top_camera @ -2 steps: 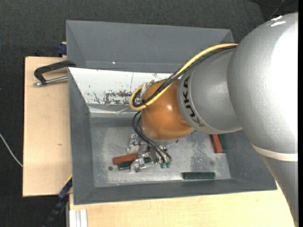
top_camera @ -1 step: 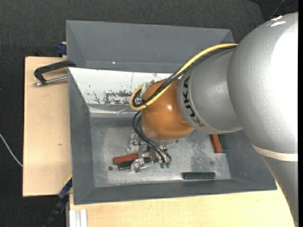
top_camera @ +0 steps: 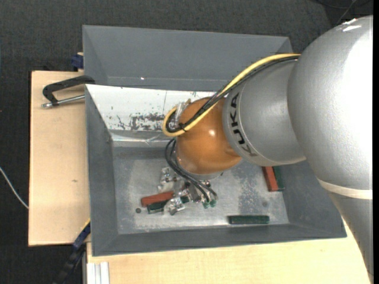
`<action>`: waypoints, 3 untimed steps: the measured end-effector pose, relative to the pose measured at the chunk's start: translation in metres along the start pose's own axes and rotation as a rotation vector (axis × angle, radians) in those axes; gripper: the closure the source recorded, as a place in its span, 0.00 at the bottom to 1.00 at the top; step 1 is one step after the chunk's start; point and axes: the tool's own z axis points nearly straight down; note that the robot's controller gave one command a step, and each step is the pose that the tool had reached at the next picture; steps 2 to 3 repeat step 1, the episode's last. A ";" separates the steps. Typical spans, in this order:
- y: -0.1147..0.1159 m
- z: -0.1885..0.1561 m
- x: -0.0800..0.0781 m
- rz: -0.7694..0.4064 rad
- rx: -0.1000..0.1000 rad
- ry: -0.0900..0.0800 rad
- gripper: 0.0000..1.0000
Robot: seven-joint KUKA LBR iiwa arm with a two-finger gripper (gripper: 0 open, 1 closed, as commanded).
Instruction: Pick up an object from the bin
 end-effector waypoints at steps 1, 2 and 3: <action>0.010 -0.200 -0.010 -0.032 0.000 -0.003 1.00; 0.010 -0.200 -0.010 -0.032 0.000 -0.003 1.00; 0.010 -0.200 -0.010 -0.032 0.000 -0.003 1.00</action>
Offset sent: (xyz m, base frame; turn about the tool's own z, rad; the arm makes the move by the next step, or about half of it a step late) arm 0.0000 0.0000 0.0000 0.0000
